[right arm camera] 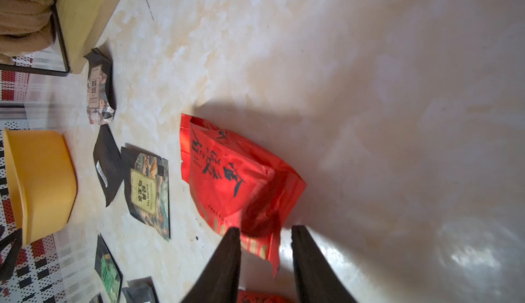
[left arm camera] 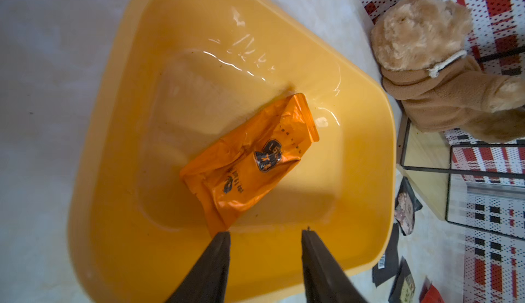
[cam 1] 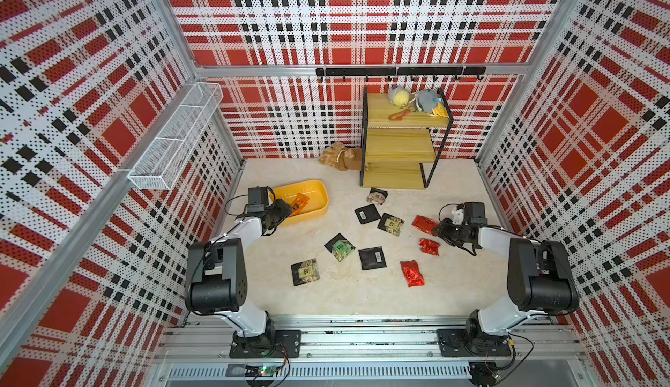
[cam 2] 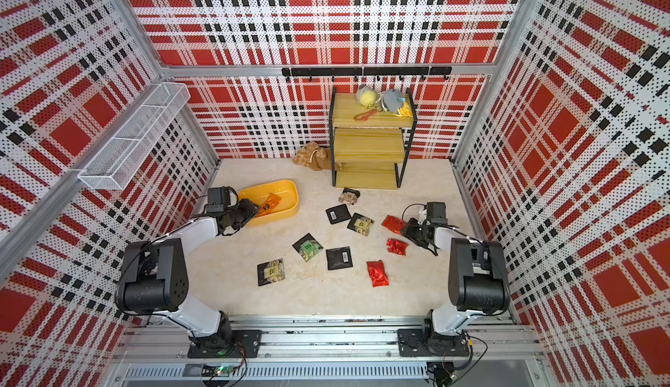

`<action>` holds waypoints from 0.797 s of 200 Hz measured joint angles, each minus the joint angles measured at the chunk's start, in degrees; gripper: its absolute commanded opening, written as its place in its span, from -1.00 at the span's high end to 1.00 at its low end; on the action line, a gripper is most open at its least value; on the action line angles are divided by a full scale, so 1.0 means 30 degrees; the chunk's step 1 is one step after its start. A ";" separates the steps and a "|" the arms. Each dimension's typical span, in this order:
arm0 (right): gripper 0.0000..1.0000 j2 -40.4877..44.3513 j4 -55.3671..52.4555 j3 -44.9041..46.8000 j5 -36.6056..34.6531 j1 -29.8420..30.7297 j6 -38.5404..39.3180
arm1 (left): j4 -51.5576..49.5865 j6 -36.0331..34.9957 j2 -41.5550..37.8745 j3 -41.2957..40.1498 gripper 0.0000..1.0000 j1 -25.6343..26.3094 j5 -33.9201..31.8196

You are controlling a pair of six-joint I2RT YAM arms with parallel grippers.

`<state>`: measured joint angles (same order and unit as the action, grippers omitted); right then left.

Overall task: Put the tea bags into the storage box
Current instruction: Place the tea bag in the storage box, then adjust the storage box at the center of the board, then pick up the tea bag from the center of the board.

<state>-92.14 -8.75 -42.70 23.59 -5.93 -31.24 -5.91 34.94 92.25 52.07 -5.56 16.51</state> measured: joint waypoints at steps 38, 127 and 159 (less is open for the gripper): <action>0.76 -0.0146 0.0291 0.0022 0.0270 -0.0066 0.0007 | -0.0182 0.0073 -0.0962 0.0634 -0.33 0.0000 0.0342; 1.00 0.1253 -0.0357 0.0408 -0.0022 -0.0066 0.0240 | -0.2820 -0.0984 -0.2936 0.3534 -0.60 -0.1836 -0.1282; 1.00 0.2747 -0.1115 0.0466 -0.0372 -0.0066 0.0597 | -0.4124 -0.1894 -0.2594 0.3563 -0.57 -0.2623 -0.2251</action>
<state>-83.90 -12.10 -41.30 22.48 -6.13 -29.45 -18.28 29.26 84.47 62.76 -13.43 9.76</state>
